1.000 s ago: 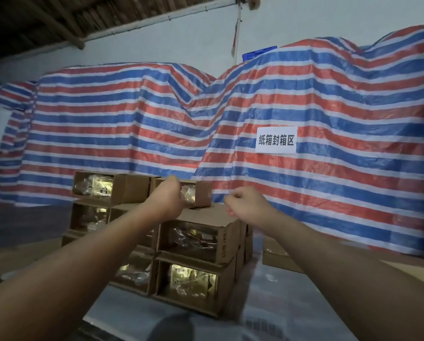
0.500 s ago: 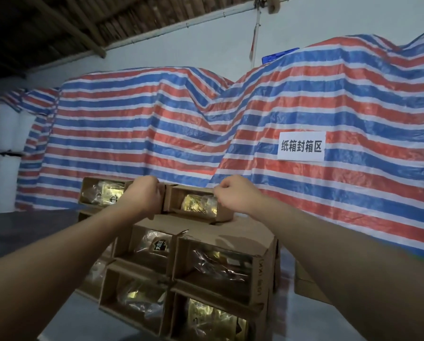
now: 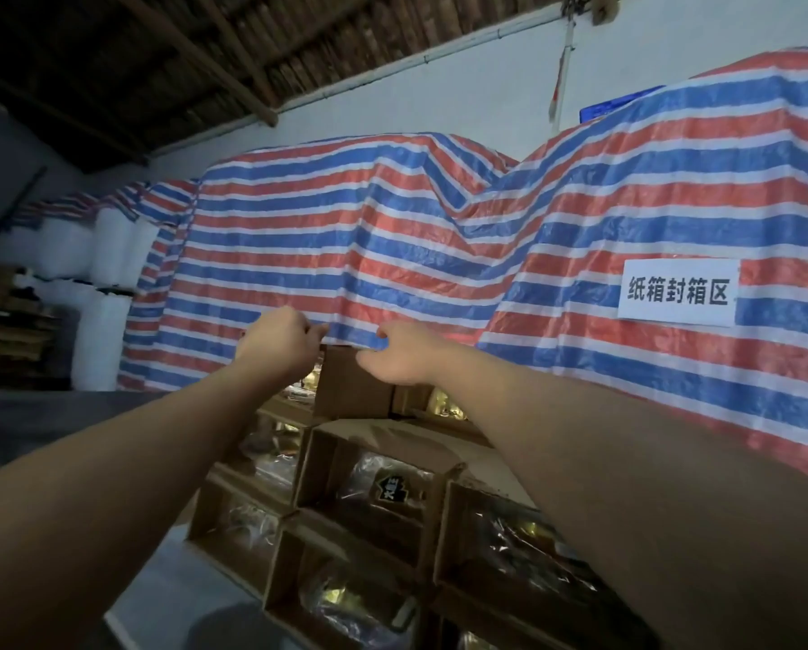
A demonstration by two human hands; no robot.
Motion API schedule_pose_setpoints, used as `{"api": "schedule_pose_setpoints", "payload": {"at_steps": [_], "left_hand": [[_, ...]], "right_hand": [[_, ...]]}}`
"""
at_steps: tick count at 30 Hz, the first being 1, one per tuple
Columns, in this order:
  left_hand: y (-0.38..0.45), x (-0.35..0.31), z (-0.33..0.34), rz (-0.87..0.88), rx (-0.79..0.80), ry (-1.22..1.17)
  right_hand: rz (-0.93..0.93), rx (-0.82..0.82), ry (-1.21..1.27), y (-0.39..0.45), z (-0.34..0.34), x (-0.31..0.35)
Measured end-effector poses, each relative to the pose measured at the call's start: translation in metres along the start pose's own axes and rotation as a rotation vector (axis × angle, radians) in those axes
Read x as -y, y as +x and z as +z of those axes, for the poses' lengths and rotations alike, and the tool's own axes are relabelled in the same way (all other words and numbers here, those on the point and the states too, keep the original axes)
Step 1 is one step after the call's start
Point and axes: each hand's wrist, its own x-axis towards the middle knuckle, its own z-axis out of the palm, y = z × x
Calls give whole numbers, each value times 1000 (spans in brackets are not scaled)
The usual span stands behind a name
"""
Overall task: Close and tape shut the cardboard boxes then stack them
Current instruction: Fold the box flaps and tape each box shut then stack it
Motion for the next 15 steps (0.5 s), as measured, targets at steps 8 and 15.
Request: {"api": "schedule_pose_setpoints", "payload": {"at_steps": [8,15], "left_hand": [[16,33,9,-10,-53,112],[14,46,10,-27,-32,65]], "right_hand": [[-50,-53,-135,43,50,13],[3,-193,-238,49,66,27]]}}
